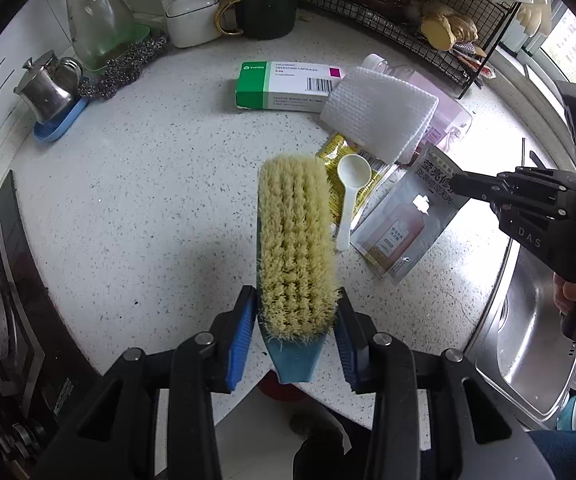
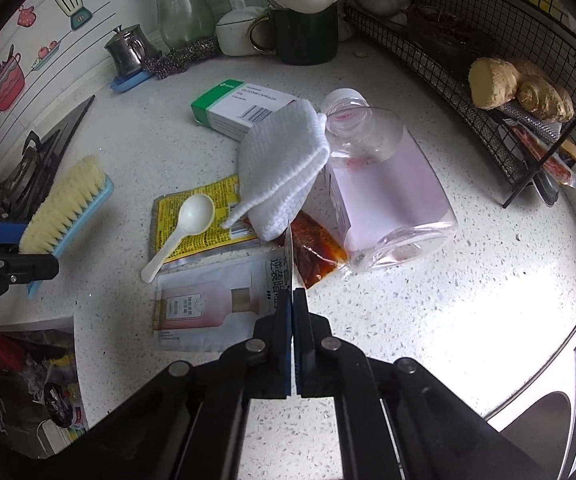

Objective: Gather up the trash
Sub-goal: 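Grasp the white-and-pink sample sachet with the right tool while the left tool holds the brush, then carry the scrub brush and sachet down to the red bucket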

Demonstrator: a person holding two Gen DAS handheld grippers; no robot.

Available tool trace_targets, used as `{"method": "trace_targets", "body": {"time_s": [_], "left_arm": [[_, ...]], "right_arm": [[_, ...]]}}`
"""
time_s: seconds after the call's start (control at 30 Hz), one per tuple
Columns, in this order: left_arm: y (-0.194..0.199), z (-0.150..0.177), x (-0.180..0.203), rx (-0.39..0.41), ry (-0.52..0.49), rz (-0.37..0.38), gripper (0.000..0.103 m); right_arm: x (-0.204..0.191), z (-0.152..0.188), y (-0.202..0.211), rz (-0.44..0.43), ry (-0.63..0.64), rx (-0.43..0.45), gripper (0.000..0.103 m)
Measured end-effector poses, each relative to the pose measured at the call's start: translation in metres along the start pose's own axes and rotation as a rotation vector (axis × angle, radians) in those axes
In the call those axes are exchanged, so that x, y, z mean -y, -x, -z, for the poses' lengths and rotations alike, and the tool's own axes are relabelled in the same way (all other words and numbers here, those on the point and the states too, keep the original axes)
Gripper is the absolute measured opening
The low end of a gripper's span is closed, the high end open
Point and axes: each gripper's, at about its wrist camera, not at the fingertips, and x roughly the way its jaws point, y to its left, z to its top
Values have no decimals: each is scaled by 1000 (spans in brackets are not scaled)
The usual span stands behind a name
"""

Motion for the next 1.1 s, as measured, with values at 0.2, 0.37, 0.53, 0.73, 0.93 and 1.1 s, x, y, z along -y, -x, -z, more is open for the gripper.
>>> {"method": "trace_targets", "body": {"time_s": [0.2, 0.37, 0.53, 0.73, 0.93, 1.1], "left_arm": [[22, 22, -4, 32, 3, 9, 35], [46, 47, -8, 75, -4, 16, 35], [75, 86, -16, 121, -16, 24, 35], [103, 147, -31, 144, -11, 26, 35], [126, 206, -44, 163, 21, 20, 35], [137, 250, -52, 170, 50, 18, 35]], "right_arm": [[-17, 7, 26, 18, 24, 26, 0], [-37, 22, 50, 33, 29, 50, 0], [-68, 44, 80, 44, 36, 87, 0], [-120, 68, 113, 57, 60, 130, 0], [-176, 95, 132, 42, 101, 152, 0], [-221, 120, 133, 15, 153, 149, 0]]}}
